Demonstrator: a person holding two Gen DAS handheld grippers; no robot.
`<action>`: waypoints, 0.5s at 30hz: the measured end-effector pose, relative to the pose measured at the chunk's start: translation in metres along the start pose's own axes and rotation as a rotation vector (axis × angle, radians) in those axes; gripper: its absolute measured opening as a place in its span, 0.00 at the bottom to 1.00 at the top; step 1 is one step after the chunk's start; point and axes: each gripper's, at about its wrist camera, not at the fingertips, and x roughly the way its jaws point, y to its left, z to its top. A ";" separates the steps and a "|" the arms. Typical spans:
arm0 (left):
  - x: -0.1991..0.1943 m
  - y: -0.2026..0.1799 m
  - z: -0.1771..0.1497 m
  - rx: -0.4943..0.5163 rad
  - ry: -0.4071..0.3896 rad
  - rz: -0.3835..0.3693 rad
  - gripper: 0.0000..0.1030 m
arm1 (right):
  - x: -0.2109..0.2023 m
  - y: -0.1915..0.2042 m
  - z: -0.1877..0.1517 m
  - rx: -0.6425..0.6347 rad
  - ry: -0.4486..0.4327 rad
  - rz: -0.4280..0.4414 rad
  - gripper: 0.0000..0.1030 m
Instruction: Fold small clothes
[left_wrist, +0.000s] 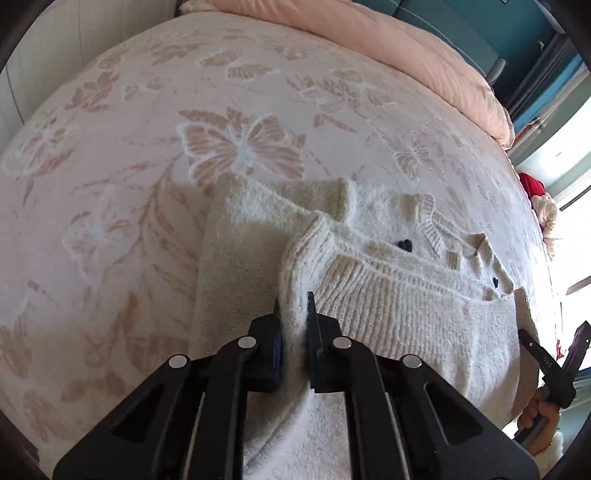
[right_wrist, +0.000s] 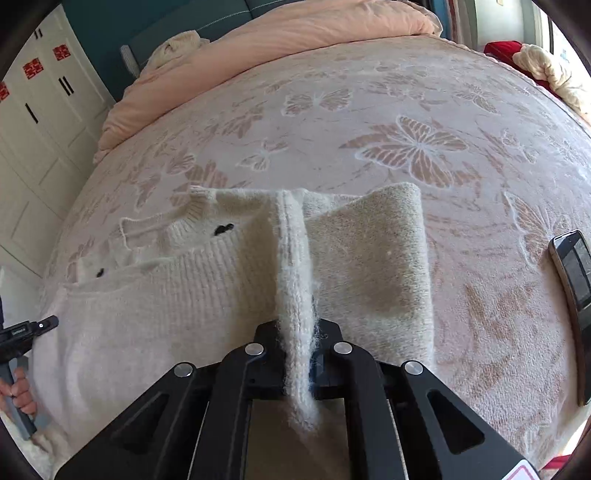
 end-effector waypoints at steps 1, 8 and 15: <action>-0.018 -0.004 0.005 0.021 -0.028 -0.010 0.06 | -0.017 0.005 0.003 -0.013 -0.043 0.021 0.06; -0.106 -0.024 0.066 0.039 -0.227 -0.029 0.06 | -0.133 0.008 0.063 0.022 -0.368 0.131 0.06; 0.043 -0.007 0.067 -0.023 0.005 0.131 0.07 | 0.036 -0.049 0.049 0.179 0.002 -0.019 0.06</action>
